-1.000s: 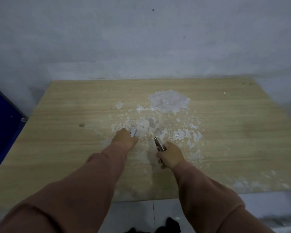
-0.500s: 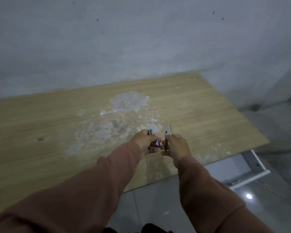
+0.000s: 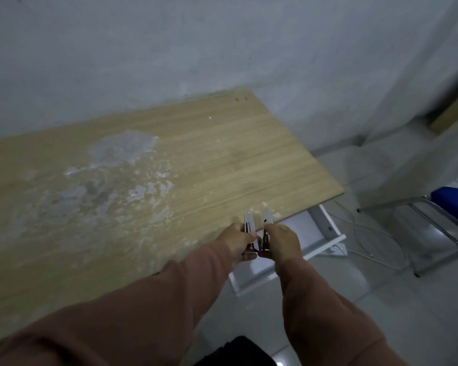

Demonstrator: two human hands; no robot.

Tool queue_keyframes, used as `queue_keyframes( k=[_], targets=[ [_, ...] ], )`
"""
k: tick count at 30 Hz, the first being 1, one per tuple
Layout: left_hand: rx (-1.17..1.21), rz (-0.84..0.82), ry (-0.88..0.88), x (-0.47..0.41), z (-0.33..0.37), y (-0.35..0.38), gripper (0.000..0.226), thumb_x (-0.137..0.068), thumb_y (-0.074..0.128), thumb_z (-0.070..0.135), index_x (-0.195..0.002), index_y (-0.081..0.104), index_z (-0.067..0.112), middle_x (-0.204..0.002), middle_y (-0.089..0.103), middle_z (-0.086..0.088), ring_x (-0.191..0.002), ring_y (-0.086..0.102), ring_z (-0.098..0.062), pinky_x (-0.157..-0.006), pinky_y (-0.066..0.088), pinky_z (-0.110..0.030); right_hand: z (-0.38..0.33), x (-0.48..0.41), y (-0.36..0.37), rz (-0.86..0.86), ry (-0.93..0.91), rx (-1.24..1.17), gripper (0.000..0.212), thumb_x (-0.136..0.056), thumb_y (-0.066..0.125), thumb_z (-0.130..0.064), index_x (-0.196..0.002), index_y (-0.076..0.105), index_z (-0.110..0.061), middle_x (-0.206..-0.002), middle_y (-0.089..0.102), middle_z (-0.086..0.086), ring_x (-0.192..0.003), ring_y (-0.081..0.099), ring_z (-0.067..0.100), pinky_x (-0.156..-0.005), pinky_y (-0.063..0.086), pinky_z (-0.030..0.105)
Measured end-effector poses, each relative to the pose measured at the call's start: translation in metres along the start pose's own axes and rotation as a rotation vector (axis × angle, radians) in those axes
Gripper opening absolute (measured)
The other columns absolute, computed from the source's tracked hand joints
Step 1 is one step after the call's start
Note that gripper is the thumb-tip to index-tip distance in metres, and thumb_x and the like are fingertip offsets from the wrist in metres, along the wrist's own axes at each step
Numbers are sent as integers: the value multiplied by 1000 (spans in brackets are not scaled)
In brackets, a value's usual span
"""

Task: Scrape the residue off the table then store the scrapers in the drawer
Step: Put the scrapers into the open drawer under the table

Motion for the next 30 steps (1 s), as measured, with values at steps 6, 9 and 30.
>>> queue_keyframes(
  k=[6, 9, 30],
  targets=[
    [-11, 24, -75, -19, -37, 47, 26, -97, 44, 5, -121, 55, 9, -85, 59, -5, -71, 57, -17, -60, 48, -28, 30, -25, -43, 2, 29, 171, 18, -83, 53, -10, -81, 64, 4, -72, 60, 12, -67, 63, 30, -60, 60, 41],
    [8, 76, -129, -27, -51, 50, 17, -98, 42, 3, -109, 53, 10, -84, 60, -8, -70, 59, -19, -60, 50, -29, 35, -35, -49, 13, -1, 410, 20, -82, 53, -16, -66, 60, -5, -73, 64, 15, -76, 62, 33, -75, 54, 42],
    [-608, 332, -256, -83, -71, 20, 33, -94, 46, 10, -121, 65, 4, -82, 62, -10, -84, 59, -26, -63, 43, -29, 38, -85, -30, 53, -394, 1298, 41, -85, 46, -3, -123, 51, -16, -125, 58, 7, -115, 57, 26, -109, 29, 40]
  ],
)
Point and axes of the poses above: each hand's wrist, its own x-axis away from the middle knuckle, its own y-axis out of the palm, z = x × y, the point moved 6 cm from there along -x, towards the middle knuckle
